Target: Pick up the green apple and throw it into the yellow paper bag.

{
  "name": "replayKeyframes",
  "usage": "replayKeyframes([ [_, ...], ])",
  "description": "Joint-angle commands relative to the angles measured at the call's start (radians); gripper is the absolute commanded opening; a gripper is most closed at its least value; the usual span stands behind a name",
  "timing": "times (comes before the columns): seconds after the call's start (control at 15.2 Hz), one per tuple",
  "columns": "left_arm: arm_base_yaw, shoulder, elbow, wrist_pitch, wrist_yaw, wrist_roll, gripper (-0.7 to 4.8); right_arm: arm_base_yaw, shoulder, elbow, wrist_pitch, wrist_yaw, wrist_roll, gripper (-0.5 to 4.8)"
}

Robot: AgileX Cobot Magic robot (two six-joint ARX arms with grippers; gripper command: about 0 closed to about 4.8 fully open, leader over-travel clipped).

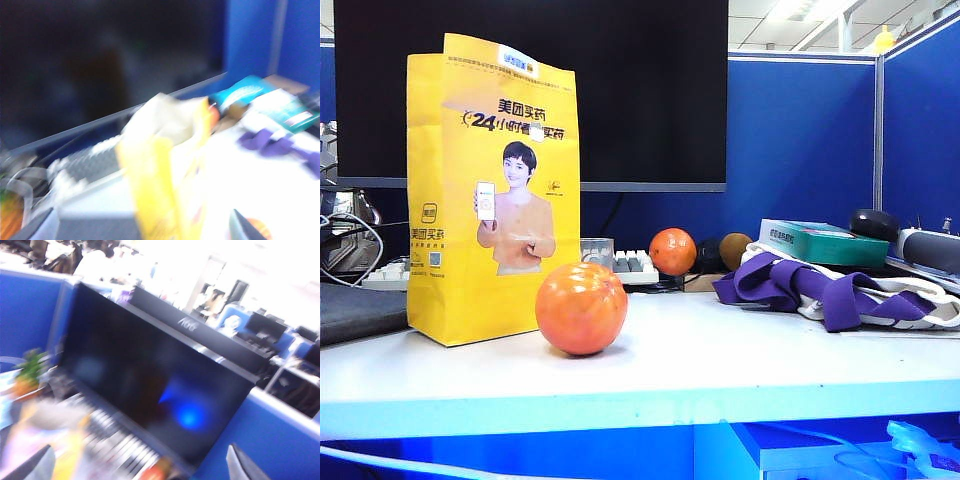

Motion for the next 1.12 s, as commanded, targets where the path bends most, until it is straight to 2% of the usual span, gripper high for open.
replayKeyframes([
  [0.07,0.000,-0.021,0.002,0.058,0.087,-0.029,4.79,0.000,-0.180,-0.176,0.004,-0.008,0.034,4.79],
  [0.33,0.000,-0.026,-0.042,0.051,0.098,-0.048,4.79,-0.003,-0.587,-0.655,0.236,0.083,0.165,4.79],
  [0.39,0.000,-0.027,-0.051,0.052,0.098,-0.044,4.79,-0.004,-0.727,-0.878,0.330,0.082,0.241,4.79],
  [0.52,0.000,-0.031,-0.065,0.054,0.097,-0.028,4.79,-0.003,-0.876,-1.174,0.486,0.044,0.379,4.79],
  [0.72,0.000,-0.029,-0.102,0.067,0.097,-0.037,4.79,-0.003,-0.975,-1.603,0.669,0.018,0.424,4.79],
  [0.85,0.000,-0.018,-0.106,0.016,0.095,-0.042,4.79,-0.002,-0.946,-1.828,0.803,-0.058,0.424,4.79],
  [0.98,0.000,-0.015,-0.107,0.007,0.096,-0.041,4.79,-0.003,-0.909,-1.909,0.842,-0.055,0.424,4.79],
  [1.12,0.000,-0.016,-0.109,0.065,0.129,-0.031,4.77,-0.003,-0.855,-1.942,0.905,-0.023,0.423,4.79],
])
